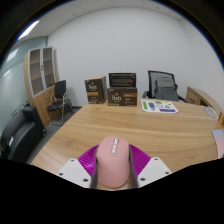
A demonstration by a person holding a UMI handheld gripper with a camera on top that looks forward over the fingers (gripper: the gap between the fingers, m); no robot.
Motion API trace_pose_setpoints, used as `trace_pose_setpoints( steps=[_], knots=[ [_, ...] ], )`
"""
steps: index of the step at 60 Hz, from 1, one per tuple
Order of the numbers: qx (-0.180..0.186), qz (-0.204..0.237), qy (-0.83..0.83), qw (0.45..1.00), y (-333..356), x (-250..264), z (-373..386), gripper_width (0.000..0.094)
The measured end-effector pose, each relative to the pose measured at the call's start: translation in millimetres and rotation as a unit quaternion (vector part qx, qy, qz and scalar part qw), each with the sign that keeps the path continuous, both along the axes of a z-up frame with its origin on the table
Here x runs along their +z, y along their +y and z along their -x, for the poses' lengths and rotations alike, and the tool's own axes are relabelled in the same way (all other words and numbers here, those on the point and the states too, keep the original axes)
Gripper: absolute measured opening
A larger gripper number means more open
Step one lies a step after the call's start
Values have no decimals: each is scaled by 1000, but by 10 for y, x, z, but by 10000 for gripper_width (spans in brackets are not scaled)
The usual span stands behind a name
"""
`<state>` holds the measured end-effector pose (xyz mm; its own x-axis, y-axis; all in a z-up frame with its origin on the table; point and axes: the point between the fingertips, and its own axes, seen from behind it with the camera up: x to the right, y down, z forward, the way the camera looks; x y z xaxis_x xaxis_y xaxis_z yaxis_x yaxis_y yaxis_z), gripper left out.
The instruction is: Arrange mouse
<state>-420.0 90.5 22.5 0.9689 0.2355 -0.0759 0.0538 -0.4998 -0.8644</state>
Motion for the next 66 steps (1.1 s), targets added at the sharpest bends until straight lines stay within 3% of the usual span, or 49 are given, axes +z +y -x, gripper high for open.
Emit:
trace_pose_setpoints(
  steps=[13,25,33,43,49,56,66],
  knots=[
    [6,-85,15,996,-115,1152,-817,456],
    [-71,-125,-47,988,-35,1729,-2932,453],
    [-145,-97,-90,980,10,1406,-4577,454],
    [-163,-33,-87,982,0,609,-5742,453],
    [-157,7,-89,984,8,186,-6019,453],
    [-125,62,-75,987,-24,-238,-6066,455],
    [-108,46,-53,992,32,-255,-6087,482]
  ],
)
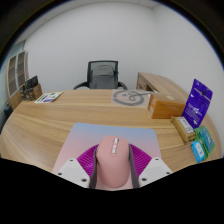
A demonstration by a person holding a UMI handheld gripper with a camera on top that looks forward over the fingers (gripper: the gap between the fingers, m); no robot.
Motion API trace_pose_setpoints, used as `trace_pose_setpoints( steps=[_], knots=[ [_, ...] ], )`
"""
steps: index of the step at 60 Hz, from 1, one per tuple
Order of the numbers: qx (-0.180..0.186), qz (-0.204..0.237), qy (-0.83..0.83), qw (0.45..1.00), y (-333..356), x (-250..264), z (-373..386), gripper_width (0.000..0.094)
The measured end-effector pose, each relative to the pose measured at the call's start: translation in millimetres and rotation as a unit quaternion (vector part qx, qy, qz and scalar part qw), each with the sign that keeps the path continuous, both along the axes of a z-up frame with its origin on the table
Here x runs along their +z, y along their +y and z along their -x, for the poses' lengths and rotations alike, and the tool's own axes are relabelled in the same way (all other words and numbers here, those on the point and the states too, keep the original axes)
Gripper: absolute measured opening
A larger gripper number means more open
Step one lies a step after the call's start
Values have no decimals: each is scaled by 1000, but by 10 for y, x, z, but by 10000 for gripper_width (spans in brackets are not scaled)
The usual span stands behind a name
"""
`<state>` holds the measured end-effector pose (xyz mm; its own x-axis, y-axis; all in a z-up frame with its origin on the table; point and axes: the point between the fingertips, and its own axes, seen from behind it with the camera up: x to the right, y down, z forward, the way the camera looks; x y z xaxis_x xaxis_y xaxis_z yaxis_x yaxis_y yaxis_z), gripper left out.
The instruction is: Arrange mouse
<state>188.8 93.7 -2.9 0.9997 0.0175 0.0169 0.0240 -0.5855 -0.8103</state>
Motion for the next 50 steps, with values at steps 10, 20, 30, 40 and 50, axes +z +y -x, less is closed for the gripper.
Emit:
trace_pose_setpoints(
  steps=[10,20,30,40,50],
  knots=[
    [1,-6,17,1000,-62,59,45,830],
    [6,-48,-9,999,-516,403,121,836],
    [15,-94,4,995,-1484,819,372,845],
    [-11,-128,43,991,-2544,896,448,849],
    [-34,-134,66,988,-3151,689,364,835]
  ],
)
